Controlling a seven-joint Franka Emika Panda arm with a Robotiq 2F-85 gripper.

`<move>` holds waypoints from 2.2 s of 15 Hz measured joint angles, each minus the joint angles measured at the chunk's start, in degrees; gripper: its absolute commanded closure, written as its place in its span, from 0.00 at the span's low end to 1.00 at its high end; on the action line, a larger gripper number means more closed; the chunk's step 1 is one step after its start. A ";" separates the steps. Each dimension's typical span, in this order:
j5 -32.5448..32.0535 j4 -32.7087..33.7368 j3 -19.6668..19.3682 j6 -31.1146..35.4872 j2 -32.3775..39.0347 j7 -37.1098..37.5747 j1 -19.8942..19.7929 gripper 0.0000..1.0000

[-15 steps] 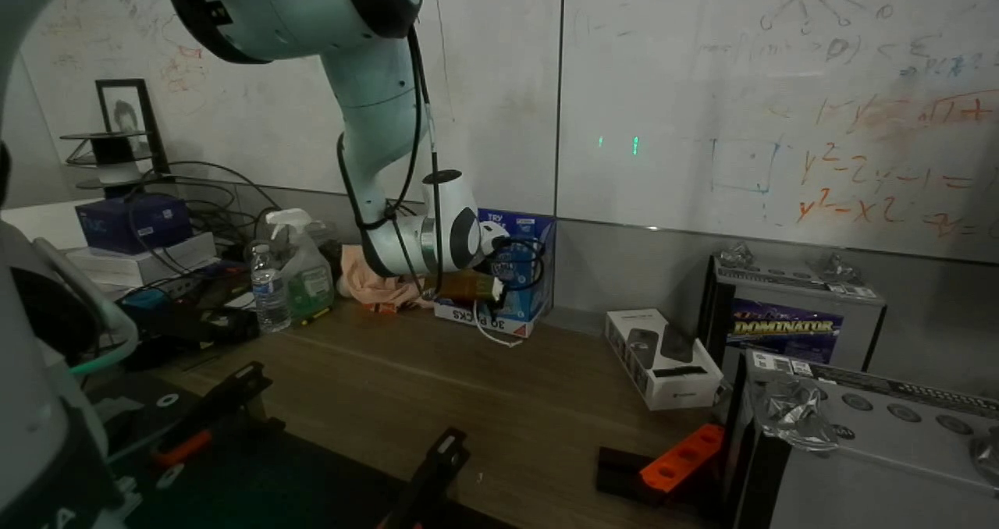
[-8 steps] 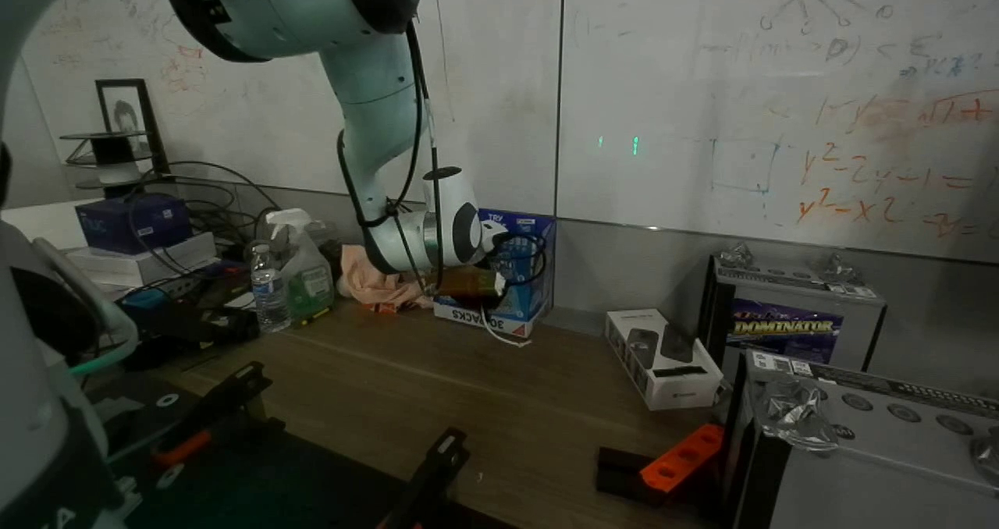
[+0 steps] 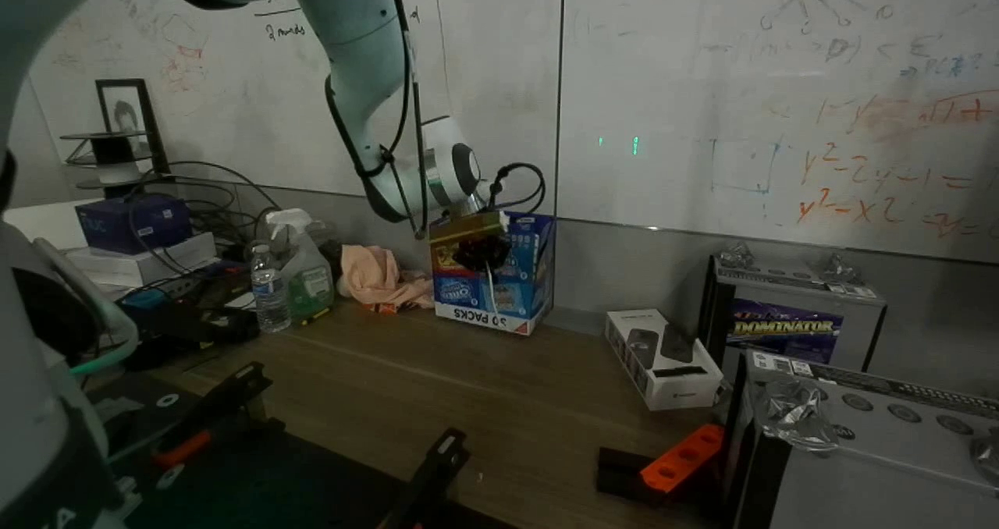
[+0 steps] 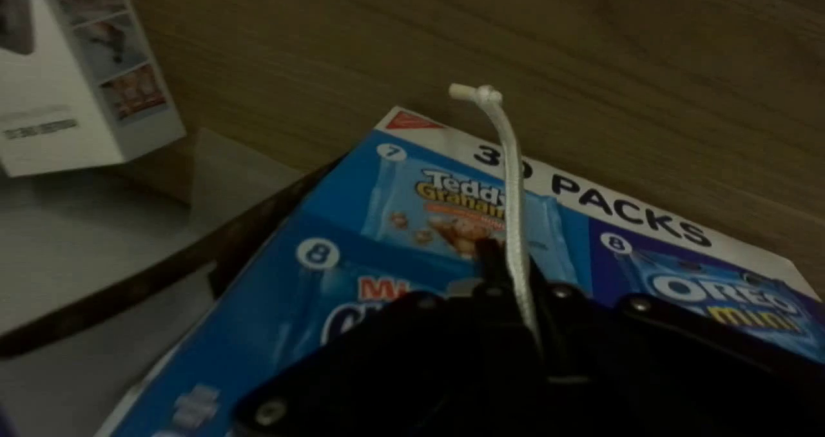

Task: Put the ropes in the box one at a time

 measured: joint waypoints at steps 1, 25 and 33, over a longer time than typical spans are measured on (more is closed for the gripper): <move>-1.67 -0.15 -0.51 -2.32 -1.96 0.24 0.45 0.92; -15.86 -0.42 10.34 -19.07 -21.64 -2.12 -9.51 0.93; -13.32 -0.49 14.23 -23.93 -21.64 -7.96 -13.01 0.60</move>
